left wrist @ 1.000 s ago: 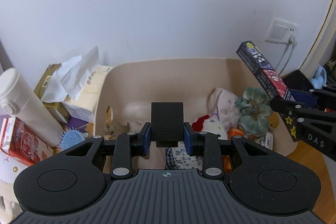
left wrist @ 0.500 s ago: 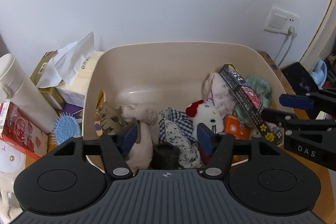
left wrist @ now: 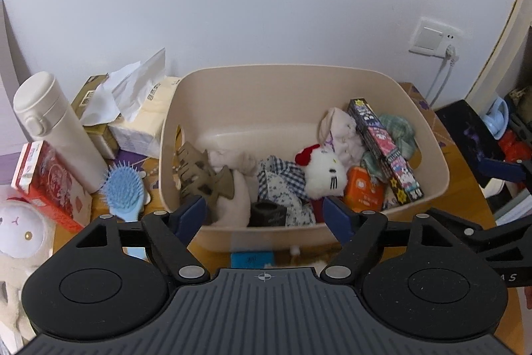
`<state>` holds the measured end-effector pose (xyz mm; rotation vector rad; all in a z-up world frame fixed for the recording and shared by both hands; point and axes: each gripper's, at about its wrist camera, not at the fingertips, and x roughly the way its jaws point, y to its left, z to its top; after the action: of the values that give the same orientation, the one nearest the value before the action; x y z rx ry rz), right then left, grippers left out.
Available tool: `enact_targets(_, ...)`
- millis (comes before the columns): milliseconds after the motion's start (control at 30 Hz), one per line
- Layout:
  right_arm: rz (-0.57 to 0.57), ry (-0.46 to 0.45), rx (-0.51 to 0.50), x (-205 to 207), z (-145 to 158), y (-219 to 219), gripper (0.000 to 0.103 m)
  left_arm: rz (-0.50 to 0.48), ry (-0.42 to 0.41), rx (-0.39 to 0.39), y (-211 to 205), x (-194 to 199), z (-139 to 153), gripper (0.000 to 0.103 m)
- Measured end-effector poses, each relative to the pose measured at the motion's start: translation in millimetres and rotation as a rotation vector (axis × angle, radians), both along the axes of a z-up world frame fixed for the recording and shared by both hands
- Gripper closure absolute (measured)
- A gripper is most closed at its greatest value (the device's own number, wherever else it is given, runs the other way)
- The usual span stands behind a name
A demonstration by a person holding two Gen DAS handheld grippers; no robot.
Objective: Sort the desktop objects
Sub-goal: 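Withdraw both tools toward the white plush toy and plastic-wrapped packet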
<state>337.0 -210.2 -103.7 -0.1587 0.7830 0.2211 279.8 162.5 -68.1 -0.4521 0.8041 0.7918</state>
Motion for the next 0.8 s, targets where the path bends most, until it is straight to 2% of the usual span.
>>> enact_targets(300, -0.050, 0.056, -0.012, -38, -14, -1, 0.000, -0.043, 0.023, -0.031, -23, -18, -11, 0.024)
enact_targets(600, -0.160, 0.225, 0.061, -70, -59, 2, 0.000, -0.069, 0.070, -0.080, -35, -28, -36, 0.024)
enact_targets(800, -0.188, 0.291, 0.079, -84, -78, 8, 0.000, -0.057, 0.075, -0.127, -38, -32, -49, 0.024)
